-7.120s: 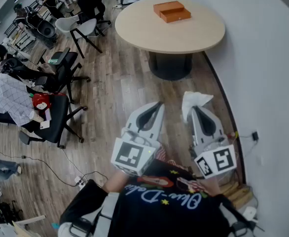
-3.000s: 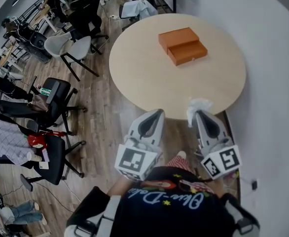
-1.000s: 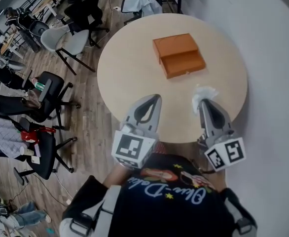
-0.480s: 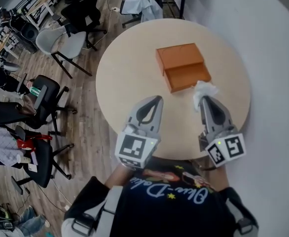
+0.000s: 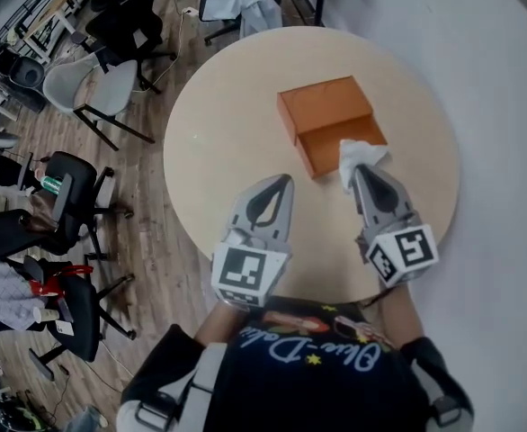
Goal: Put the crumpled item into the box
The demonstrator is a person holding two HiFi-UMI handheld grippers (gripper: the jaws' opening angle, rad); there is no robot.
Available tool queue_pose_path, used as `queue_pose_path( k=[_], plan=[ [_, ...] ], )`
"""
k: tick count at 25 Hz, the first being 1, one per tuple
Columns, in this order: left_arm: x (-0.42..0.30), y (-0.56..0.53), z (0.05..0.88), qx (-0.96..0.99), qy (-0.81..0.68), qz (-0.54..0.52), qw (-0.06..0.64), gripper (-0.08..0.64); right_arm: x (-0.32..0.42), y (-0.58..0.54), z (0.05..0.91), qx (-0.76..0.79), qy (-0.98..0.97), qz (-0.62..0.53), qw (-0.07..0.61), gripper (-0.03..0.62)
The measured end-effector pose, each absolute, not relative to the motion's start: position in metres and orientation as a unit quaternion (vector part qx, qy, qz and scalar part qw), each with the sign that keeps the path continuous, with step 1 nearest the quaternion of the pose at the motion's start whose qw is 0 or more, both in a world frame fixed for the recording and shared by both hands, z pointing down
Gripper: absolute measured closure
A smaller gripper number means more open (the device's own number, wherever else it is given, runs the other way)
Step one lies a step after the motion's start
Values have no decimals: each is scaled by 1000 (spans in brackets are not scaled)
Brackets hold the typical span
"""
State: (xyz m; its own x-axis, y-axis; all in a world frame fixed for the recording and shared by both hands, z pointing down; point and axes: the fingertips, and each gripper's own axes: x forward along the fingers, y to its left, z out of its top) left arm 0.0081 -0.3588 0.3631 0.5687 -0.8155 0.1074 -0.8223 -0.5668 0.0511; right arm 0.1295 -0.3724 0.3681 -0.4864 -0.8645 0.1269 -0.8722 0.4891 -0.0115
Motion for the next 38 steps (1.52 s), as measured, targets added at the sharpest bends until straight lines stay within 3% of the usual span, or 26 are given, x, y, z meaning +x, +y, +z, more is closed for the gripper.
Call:
queue_pose_path(
  k=[38],
  plan=[
    [-8,-436,425,863,-488,80,101,568,121,-486,542,474,-838,148,225,589]
  ],
)
